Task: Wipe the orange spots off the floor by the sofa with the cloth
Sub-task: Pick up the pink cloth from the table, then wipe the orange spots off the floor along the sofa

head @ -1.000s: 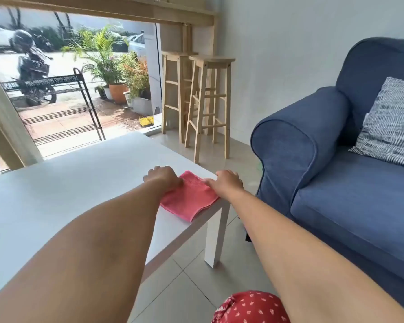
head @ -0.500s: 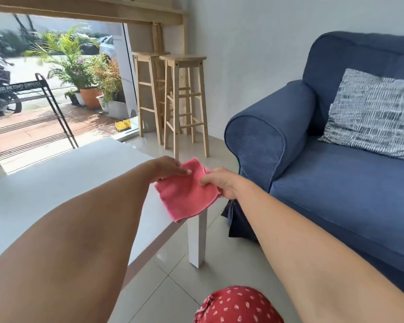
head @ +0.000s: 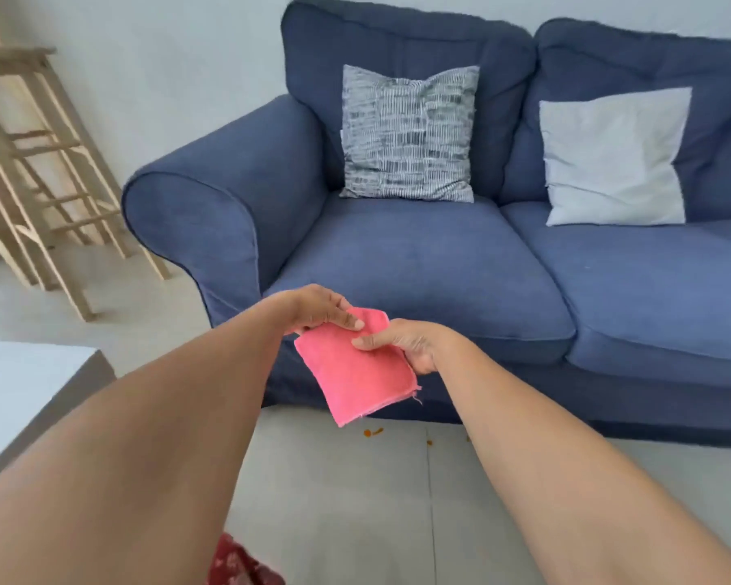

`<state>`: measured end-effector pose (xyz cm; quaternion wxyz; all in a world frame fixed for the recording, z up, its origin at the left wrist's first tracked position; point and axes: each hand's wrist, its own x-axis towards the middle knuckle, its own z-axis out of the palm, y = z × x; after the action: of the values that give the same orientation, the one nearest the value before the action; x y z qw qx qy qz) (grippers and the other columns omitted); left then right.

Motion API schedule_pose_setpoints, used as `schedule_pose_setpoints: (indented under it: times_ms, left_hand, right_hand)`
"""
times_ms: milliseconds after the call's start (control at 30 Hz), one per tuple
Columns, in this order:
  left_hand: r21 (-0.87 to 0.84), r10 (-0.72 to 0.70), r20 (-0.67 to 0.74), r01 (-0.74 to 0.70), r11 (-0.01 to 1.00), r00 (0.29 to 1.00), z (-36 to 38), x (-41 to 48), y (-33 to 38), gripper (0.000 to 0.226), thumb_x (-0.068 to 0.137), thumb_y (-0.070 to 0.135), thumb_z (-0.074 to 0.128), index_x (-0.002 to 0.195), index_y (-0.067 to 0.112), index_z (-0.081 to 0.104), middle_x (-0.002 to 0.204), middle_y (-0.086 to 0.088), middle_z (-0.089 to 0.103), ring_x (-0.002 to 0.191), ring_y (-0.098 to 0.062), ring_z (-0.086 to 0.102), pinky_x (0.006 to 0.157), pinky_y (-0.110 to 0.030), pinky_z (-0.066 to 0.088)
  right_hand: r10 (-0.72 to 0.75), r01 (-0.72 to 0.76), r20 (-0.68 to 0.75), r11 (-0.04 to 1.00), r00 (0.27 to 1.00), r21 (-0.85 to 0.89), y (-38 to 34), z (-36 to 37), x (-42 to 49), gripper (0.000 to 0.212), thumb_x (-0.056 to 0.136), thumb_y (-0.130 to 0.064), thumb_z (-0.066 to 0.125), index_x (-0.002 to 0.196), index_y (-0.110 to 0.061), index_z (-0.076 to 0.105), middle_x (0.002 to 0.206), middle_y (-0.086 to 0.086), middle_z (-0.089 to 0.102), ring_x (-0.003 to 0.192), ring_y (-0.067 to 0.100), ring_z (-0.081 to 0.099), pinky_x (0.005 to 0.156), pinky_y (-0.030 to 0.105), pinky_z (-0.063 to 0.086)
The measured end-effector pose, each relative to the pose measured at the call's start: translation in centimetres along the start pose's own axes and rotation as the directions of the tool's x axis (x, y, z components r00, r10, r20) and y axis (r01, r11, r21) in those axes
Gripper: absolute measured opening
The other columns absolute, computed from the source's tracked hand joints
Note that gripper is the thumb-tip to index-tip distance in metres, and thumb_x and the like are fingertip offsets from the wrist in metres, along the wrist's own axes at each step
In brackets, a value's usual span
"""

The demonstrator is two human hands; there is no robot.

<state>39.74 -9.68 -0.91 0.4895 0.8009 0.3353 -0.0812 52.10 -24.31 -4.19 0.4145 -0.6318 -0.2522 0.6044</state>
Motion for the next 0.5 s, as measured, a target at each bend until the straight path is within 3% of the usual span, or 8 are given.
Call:
schedule_pose_setpoints:
  times_ms: [100, 167, 267, 400, 500]
  left_hand:
    - [-0.001, 0.026, 0.041, -0.026, 1.000, 0.999, 6.5, 5.0, 0.7, 0.020, 0.067, 0.031, 0.089, 0.078, 0.027, 0.074, 0.084, 0.005, 0.073, 0.083, -0.015, 0.066, 0.082, -0.034, 0.054]
    - [-0.036, 0.053, 0.046, -0.051, 0.998, 0.998, 10.4, 7.7, 0.7, 0.021, 0.067, 0.027, 0.089, 0.083, 0.024, 0.075, 0.083, 0.006, 0.072, 0.081, -0.012, 0.066, 0.071, -0.025, 0.052]
    - [-0.067, 0.075, 0.049, -0.072, 0.995, 0.996, 16.0, 11.8, -0.5, 0.024, 0.072, 0.021, 0.086, 0.093, 0.014, 0.077, 0.083, 0.003, 0.071, 0.072, -0.008, 0.063, 0.060, -0.018, 0.049]
    - [-0.023, 0.020, -0.029, -0.021, 1.000, 0.999, 22.0, 16.2, -4.3, 0.009, 0.077, 0.026, 0.080, 0.073, 0.022, 0.072, 0.081, -0.002, 0.074, 0.081, -0.020, 0.070, 0.085, -0.035, 0.058]
    - [0.159, -0.015, -0.089, 0.029, 0.987, 0.996, 25.8, 17.8, -6.6, 0.020, 0.086, 0.032, 0.062, 0.067, 0.027, 0.064, 0.083, 0.000, 0.068, 0.086, -0.024, 0.065, 0.080, -0.032, 0.052]
  right_hand:
    - [0.051, -0.045, -0.134, 0.998, 0.990, 0.045, 5.2, -5.8, -0.3, 0.041, 0.082, -0.011, 0.076, 0.121, -0.003, 0.065, 0.118, 0.017, 0.068, 0.109, 0.031, 0.066, 0.096, 0.046, 0.052]
    - [0.086, -0.071, -0.200, 0.994, 0.976, 0.081, 8.7, -8.8, -0.3, 0.039, 0.080, -0.011, 0.077, 0.117, -0.001, 0.067, 0.113, 0.017, 0.070, 0.108, 0.031, 0.066, 0.098, 0.046, 0.051]
    - [0.165, -0.115, -0.275, 0.975, 0.947, 0.191, 14.0, -12.7, -0.3, 0.025, 0.083, -0.006, 0.073, 0.107, -0.003, 0.069, 0.097, 0.013, 0.073, 0.092, 0.027, 0.068, 0.088, 0.040, 0.055]
    - [0.284, -0.162, -0.432, 0.941, 0.856, 0.298, 20.8, -16.4, -0.3, 0.023, 0.081, -0.002, 0.073, 0.104, -0.003, 0.068, 0.092, 0.013, 0.073, 0.081, 0.025, 0.068, 0.081, 0.037, 0.056]
    - [0.379, -0.231, -0.541, 0.918, 0.750, 0.323, 25.6, -18.7, -0.3, 0.029, 0.080, -0.004, 0.074, 0.107, -0.003, 0.065, 0.101, 0.016, 0.070, 0.086, 0.029, 0.067, 0.087, 0.044, 0.054]
